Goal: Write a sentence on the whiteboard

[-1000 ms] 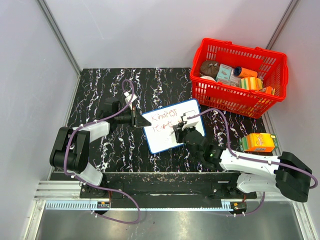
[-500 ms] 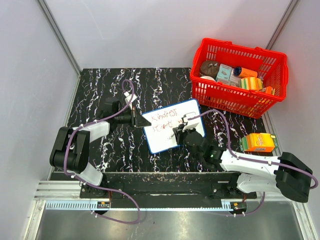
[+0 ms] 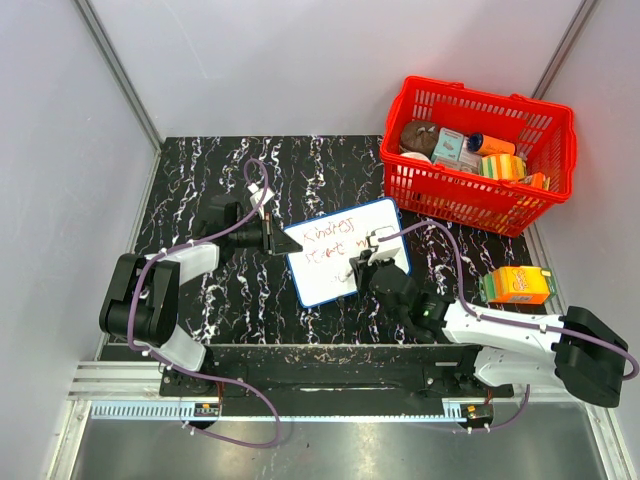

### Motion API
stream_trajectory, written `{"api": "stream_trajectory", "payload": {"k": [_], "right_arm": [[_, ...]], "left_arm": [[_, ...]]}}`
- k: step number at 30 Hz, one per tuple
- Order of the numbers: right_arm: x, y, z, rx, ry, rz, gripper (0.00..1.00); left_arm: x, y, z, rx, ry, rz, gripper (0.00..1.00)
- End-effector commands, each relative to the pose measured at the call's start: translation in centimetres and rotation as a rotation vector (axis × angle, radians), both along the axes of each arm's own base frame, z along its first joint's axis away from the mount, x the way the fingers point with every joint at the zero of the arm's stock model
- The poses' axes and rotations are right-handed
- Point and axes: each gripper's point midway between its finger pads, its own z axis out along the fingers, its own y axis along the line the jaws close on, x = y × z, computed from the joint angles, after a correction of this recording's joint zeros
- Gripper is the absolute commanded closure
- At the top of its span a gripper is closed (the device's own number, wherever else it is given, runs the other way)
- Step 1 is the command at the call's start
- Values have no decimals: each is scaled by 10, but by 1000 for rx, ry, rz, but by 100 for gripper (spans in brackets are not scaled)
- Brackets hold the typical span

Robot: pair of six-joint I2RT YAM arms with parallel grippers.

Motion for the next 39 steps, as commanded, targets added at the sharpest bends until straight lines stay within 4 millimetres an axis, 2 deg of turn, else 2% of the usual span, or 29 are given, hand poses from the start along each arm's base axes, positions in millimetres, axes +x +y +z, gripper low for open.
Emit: {"api": "stream_trajectory", "payload": {"k": [1,11,16,26,39], "right_arm": [[16,-10,22,4,-51,-80,100],[30,-7,45,46,-94,-94,100],[28,-5,37,31,-80,-77,100],[15,-14,12,11,-12,-57,100],[8,-19,-3,-6,32,-49,100]], "left_arm": [[40,30,-42,239,-126,168,100],[40,30,-41,239,-129,169,100],[40,30,-42,238,-129,168,100],[40,30,-42,240,-126,167,100],[40,30,-42,241,-126,170,100]]}}
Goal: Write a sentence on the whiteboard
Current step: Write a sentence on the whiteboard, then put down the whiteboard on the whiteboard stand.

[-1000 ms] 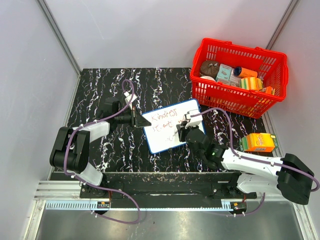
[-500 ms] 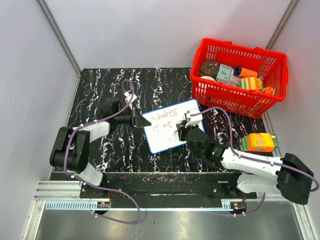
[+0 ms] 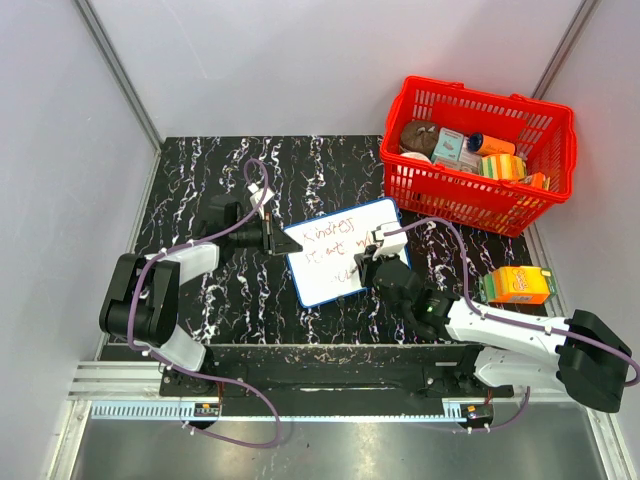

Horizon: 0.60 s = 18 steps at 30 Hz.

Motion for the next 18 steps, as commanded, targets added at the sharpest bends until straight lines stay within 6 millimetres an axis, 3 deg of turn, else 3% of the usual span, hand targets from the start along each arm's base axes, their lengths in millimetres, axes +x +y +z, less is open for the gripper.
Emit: {"api": "stream_trajectory", "payload": {"k": [1,4,11,14,18], "right_arm": [[0,-7,-4,-9,14,-19,100],[0,-11,3,-1,-5,-26,100],[-8,-29,69,141,-133,-28,100],[-10,-40,84,160,-161,-48,100],[-13,-50,94,159,-175,-68,100]], "left_arm": [[41,30,-42,240,-128,170,100],[41,30,-42,241,-128,172,100],[43,31,-41,250,-132,180,100],[43,31,-41,253,-133,178,93],[43,29,-40,265,-148,176,73]]}}
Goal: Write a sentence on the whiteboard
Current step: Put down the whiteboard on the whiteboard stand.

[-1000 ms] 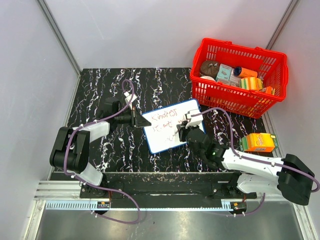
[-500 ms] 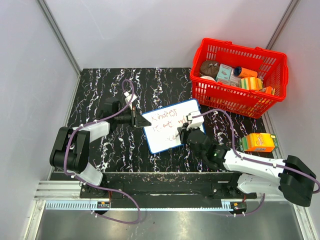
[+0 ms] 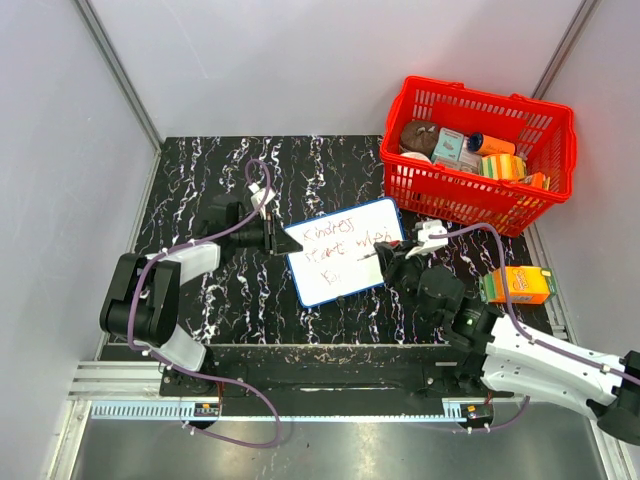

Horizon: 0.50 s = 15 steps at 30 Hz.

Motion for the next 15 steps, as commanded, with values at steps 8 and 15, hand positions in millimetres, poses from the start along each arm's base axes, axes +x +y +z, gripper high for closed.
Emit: {"api": "stream_trajectory", "payload": {"k": [8,15], "right_arm": [[-10,-14,10,75,48,-11,100],[-30,-23,-10,174,165,9,100]], "left_arm": [[39,37,-13,273,-245,257,36],[28,39,38,277,-391,355,13]]}}
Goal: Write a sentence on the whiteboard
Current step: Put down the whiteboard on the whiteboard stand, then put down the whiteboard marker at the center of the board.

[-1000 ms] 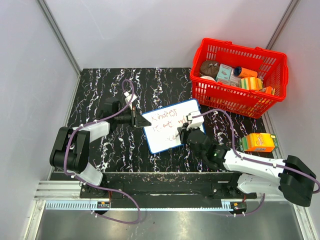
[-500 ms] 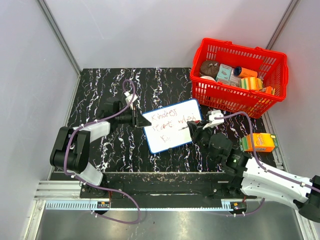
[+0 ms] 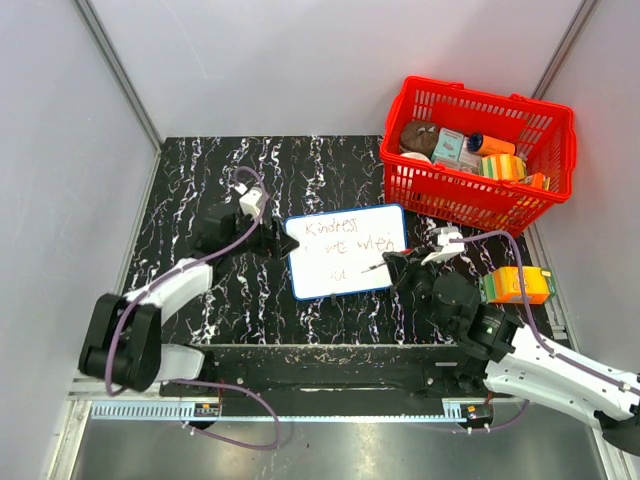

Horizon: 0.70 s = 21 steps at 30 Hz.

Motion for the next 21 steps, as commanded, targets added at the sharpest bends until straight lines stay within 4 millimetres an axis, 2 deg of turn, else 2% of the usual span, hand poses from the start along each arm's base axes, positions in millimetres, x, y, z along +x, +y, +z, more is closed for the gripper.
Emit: {"api": "stream_trajectory", "payload": {"k": [1,2,3,5,7,8,9,11,12,14,15,17,18,21], "right_arm": [[-15,-9,-6,124,91,2,100],[-19,-10,-12,147,127,1,100],[-22,-10,-19,159,153,6,100],[-30,-13,-30,219,223,-3,100],[-38,-12,-41,268,279,8,100],[-41,-12,-49,317,334,-6,100],[-46,-10,-63,330,379,0,100],[-53,-7,-74,415,455,-6,100],[-59,-5,-91,417,506,3,100],[-64,-2,-103,485,579,-8,100],[-70,-1,-120,482,627,-8,100],[-74,1,-131,529,681,-21,100],[-77,0,-142,525,708,-29,100],[-79,-3,-155,551,745,-65,100]], "left_arm": [[10,11,40,36,-163,112,11],[7,11,44,32,-169,116,9],[3,12,55,15,-191,127,1],[-2,14,62,7,-203,146,1],[-7,21,78,-5,-234,192,1],[-11,24,78,1,-222,204,1],[-14,26,91,-15,-249,222,1],[-17,34,97,-19,-244,275,1],[-19,38,110,-38,-258,300,1],[-21,47,118,-36,-257,357,1],[-25,51,128,-51,-259,382,1],[-27,61,133,-49,-256,437,1],[-29,64,145,-73,-268,460,1],[-32,71,159,-100,-275,510,1]]}}
